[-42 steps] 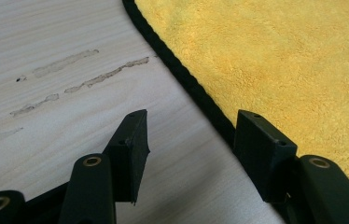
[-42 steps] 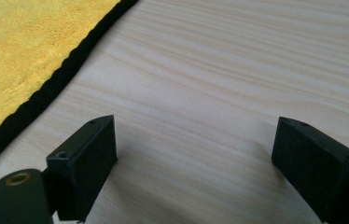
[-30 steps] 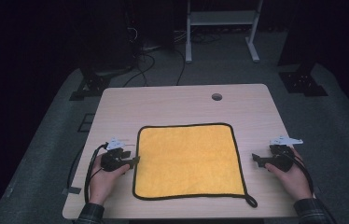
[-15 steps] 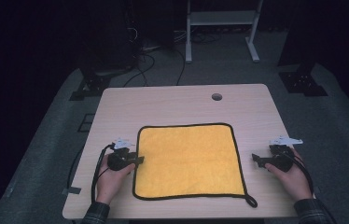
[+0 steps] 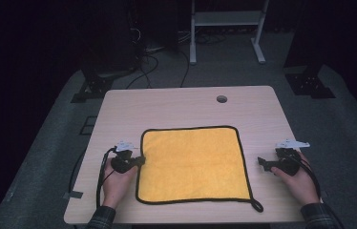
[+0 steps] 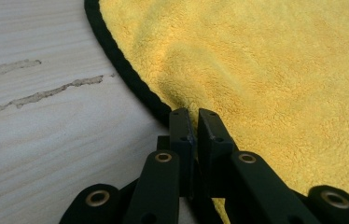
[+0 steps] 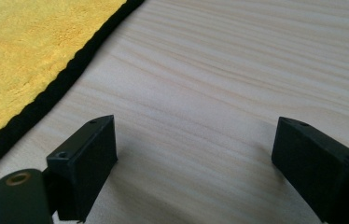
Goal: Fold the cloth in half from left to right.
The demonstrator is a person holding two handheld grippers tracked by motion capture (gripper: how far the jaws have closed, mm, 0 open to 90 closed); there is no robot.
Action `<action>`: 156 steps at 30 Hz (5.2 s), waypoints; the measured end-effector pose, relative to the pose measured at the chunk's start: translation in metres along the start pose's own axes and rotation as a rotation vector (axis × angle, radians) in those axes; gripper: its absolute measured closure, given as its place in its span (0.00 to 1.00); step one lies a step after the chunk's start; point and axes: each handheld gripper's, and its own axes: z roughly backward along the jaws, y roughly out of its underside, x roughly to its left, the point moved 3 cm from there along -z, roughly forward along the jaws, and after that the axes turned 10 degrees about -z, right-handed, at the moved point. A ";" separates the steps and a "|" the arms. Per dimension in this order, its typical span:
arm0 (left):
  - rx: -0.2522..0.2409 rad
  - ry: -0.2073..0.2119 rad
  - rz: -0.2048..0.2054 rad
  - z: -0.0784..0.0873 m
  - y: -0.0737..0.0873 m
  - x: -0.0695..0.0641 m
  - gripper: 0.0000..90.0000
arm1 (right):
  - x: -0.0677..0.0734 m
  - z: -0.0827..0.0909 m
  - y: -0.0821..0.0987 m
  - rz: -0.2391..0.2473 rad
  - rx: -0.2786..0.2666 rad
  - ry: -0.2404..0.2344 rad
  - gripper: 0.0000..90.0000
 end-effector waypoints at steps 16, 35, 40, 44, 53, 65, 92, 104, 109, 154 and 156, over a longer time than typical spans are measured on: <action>-0.132 0.127 -0.043 0.010 -0.035 -0.017 0.95 | 0.000 0.000 0.000 0.001 0.000 -0.001 0.14; -0.170 0.301 -0.114 -0.027 -0.092 -0.079 0.95 | 0.001 0.000 0.000 0.003 0.002 -0.004 0.14; -0.168 0.342 -0.132 -0.040 -0.104 -0.094 0.95 | 0.001 0.000 0.000 0.006 0.003 -0.007 0.14; -0.172 0.375 -0.147 -0.050 -0.114 -0.108 0.95 | 0.001 0.000 0.000 0.006 0.003 -0.007 0.14; -0.180 0.438 -0.157 -0.075 -0.136 -0.136 0.96 | 0.001 0.000 0.000 0.005 0.004 -0.008 0.14; -0.161 0.500 -0.160 -0.108 -0.152 -0.167 0.96 | 0.001 -0.001 -0.001 0.009 0.004 -0.012 0.14; -0.111 0.559 -0.139 -0.155 -0.159 -0.202 0.91 | 0.001 -0.001 -0.001 0.022 0.004 -0.021 0.14; -0.118 0.373 -0.195 -0.107 -0.137 -0.150 0.55 | 0.002 -0.001 -0.001 0.021 0.006 -0.021 0.14; -0.067 0.272 -0.189 -0.098 -0.118 -0.129 0.49 | 0.002 -0.001 -0.001 0.020 0.006 -0.020 0.14; 0.034 0.164 -0.120 -0.061 -0.057 -0.049 0.96 | 0.006 0.000 0.001 0.042 0.009 -0.046 0.14; 0.035 0.147 -0.123 -0.059 -0.056 -0.045 0.96 | 0.006 0.000 0.001 0.047 0.010 -0.051 0.14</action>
